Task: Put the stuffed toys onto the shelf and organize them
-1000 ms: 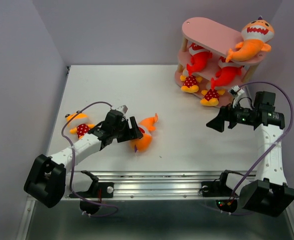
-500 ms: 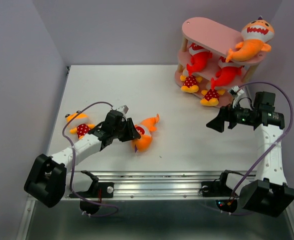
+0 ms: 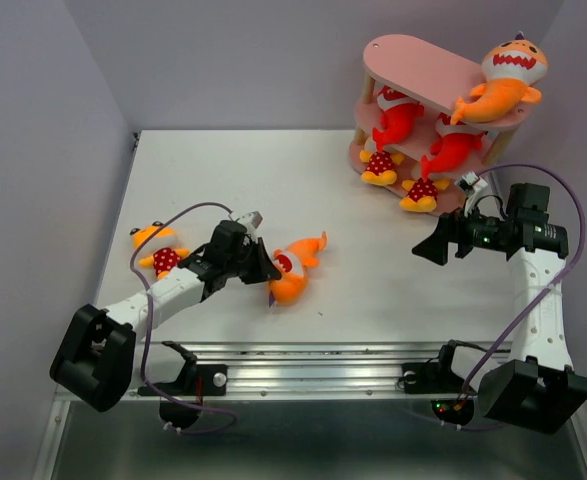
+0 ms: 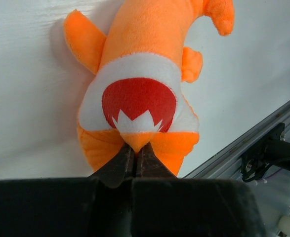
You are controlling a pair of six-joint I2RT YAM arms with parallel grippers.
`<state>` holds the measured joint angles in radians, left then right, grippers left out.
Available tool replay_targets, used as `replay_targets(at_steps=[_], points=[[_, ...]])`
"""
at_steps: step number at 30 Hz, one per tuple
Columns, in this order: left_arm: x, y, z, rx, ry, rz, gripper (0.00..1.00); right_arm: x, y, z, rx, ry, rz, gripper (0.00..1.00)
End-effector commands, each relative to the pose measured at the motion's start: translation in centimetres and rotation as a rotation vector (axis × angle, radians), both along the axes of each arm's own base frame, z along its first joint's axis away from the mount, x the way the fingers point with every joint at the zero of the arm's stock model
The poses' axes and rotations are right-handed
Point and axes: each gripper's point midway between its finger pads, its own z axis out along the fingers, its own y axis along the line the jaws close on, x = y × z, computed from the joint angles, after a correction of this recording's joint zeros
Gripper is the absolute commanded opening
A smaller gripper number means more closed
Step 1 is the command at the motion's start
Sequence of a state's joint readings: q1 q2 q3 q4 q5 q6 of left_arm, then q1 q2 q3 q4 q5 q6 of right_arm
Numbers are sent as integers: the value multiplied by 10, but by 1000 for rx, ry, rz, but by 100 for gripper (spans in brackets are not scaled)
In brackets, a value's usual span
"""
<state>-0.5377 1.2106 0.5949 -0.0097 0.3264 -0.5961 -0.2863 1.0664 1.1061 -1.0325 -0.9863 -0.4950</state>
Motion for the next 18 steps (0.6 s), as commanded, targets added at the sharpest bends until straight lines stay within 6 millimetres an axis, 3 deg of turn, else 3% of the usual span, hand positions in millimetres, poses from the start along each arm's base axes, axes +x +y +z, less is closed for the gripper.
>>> replay_targets(at_steps=[1, 18], points=[[-8, -7, 7, -32, -53, -91, 0, 1, 2, 7, -18, -48, 20, 100], [-12, -16, 27, -42, -160, -203, 0, 0, 3, 9, -13, -48, 30, 100]])
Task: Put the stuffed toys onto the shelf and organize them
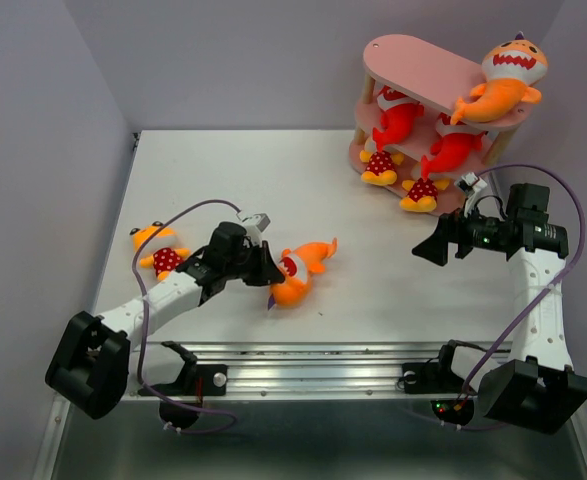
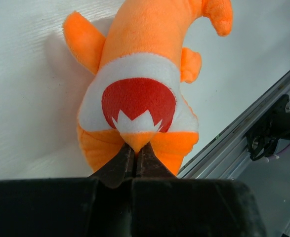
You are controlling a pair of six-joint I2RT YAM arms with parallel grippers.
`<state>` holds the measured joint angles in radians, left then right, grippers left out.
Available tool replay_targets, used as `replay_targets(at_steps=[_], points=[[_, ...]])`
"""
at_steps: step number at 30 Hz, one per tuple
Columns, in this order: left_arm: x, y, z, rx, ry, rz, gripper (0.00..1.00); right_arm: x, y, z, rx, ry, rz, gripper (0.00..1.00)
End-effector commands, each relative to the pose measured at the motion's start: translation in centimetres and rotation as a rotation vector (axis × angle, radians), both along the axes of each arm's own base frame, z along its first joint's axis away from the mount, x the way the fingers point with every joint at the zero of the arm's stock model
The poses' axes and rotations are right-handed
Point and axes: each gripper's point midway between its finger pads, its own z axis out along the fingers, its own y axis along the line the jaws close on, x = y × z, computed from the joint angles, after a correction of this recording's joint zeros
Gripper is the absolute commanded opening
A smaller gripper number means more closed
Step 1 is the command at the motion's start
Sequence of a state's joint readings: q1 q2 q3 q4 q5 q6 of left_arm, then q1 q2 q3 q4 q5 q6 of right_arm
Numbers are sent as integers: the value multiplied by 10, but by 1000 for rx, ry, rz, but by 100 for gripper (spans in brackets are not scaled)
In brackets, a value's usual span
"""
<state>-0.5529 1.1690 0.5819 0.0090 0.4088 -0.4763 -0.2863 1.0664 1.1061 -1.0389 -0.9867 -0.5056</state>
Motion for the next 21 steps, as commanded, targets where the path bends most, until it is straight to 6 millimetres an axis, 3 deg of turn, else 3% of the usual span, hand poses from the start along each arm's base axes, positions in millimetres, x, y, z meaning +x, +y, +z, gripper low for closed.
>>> replay_targets(at_steps=[1, 8, 14, 21], points=[[-1, -9, 17, -23, -76, -58, 0, 1, 3, 10, -10, -46, 25, 100], [-3, -18, 22, -2, -108, -95, 0, 0, 2, 10, -22, -45, 30, 100], [-7, -34, 46, 39, -213, -169, 0, 1, -4, 31, -93, -105, 46, 100], [-7, -49, 91, 74, -418, -266, 0, 3, 1, 62, -79, -148, 116, 100]])
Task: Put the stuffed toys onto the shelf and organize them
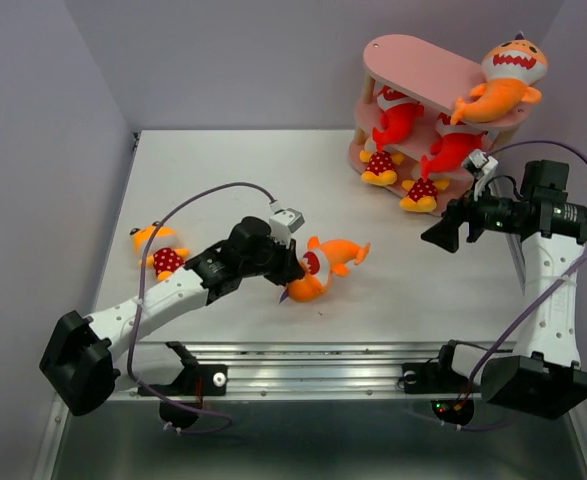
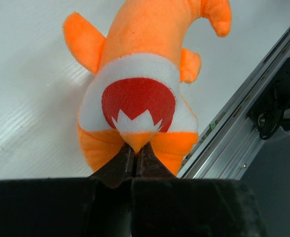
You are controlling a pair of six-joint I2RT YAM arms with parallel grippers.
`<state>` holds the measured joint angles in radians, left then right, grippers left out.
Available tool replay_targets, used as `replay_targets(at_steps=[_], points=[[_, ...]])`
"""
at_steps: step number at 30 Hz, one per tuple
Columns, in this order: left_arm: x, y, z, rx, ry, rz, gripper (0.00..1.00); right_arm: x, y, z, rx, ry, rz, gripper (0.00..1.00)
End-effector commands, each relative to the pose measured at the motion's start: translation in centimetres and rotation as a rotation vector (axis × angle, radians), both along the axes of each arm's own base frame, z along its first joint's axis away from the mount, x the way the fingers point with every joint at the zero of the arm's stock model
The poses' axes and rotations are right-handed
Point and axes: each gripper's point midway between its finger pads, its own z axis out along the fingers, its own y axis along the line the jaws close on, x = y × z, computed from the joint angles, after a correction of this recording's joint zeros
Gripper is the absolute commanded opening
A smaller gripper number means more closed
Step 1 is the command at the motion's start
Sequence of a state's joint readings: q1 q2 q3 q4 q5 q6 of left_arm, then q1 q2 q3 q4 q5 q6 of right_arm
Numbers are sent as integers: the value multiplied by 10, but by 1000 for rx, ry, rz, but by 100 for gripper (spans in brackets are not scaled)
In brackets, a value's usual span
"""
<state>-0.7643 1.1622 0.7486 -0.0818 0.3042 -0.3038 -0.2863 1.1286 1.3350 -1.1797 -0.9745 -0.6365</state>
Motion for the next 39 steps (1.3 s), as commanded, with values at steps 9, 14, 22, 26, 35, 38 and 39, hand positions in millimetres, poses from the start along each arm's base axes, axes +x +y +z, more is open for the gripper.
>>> replay_targets(at_steps=[9, 14, 22, 26, 35, 38, 39], points=[[1, -11, 87, 18, -450, -190, 0, -5, 25, 23, 51, 40, 171, 100], [-10, -20, 98, 64, -614, -337, 0, -4, 58, 25, 41, 53, 275, 100], [-39, -41, 97, 263, -912, -598, 0, -15, 112, 19, 78, 155, 452, 100], [-55, -47, 97, 386, -1116, -742, 0, -24, 132, 8, 80, 219, 530, 100], [-66, -55, 121, 514, -1437, -925, 0, -68, 159, -23, 31, 340, 697, 100], [-64, -56, 123, 559, -1489, -958, 0, -79, 166, -31, 11, 353, 720, 100], [-63, -57, 123, 571, -1495, -961, 0, -79, 165, -32, 9, 357, 713, 100]])
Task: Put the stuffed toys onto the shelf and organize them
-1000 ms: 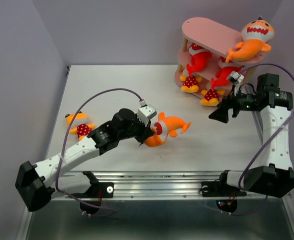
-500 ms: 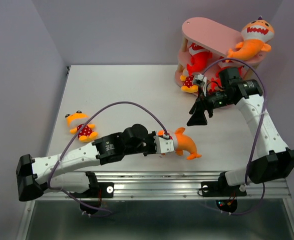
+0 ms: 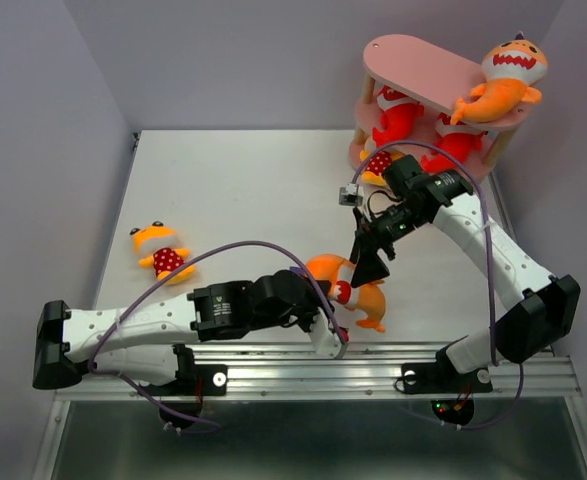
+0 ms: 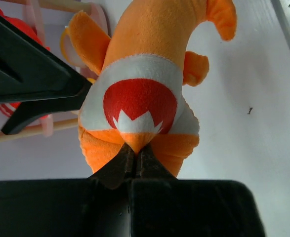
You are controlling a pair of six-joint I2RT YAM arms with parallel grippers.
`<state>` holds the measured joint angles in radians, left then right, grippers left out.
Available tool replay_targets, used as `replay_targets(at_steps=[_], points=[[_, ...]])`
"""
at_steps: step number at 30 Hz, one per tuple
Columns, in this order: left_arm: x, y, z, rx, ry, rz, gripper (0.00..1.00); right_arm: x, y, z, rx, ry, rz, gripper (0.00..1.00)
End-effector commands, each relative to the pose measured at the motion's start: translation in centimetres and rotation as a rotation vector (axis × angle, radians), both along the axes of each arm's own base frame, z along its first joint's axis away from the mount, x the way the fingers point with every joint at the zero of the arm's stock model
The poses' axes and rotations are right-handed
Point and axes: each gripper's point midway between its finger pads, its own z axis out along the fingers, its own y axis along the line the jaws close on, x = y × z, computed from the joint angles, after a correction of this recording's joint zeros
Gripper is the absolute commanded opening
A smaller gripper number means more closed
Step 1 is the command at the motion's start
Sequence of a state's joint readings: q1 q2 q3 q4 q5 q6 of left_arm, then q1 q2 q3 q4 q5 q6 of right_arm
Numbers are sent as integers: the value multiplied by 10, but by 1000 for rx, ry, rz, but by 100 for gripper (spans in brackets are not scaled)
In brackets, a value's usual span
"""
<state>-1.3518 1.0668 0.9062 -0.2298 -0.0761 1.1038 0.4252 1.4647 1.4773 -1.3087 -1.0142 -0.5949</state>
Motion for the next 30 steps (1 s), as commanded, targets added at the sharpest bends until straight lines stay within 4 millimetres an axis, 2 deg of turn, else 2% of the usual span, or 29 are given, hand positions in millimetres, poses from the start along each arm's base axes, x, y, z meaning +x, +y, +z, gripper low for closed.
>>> replay_targets(at_steps=[1, 7, 12, 13, 15, 18, 20, 21, 26, 28, 29, 30], points=[[11, -8, 41, -22, -171, -29, 0, -13, 3, -2, -12, -8, 18, 100], [8, -18, 60, -38, -236, -76, 0, -13, 9, -11, -51, -14, 13, 100], [9, -26, 69, -48, -260, -78, 0, -13, 14, -12, -35, -6, 24, 90], [9, -27, 71, -55, -264, -80, 0, -11, 14, -14, -44, -8, 17, 83], [8, -27, 73, -64, -267, -81, 0, -12, 13, -15, -45, -13, 15, 77], [8, -25, 75, -73, -269, -76, 0, -16, 14, -12, -22, -14, 24, 57], [8, -24, 74, -81, -265, -73, 0, -18, 14, -6, -2, -27, 30, 16], [7, -24, 73, -84, -260, -70, 0, -18, 14, -5, 3, -33, 29, 2], [7, -25, 71, -150, -205, -31, 0, -24, 13, 7, 35, -68, 39, 1], [7, -24, 74, -238, -141, 18, 31, -20, 8, 10, 28, -99, 6, 1], [8, -27, 90, -334, -122, 41, 48, -18, 6, 12, 32, -107, -7, 1], [7, -26, 89, -373, -90, 54, 68, -17, 3, 15, 37, -128, -24, 1]])
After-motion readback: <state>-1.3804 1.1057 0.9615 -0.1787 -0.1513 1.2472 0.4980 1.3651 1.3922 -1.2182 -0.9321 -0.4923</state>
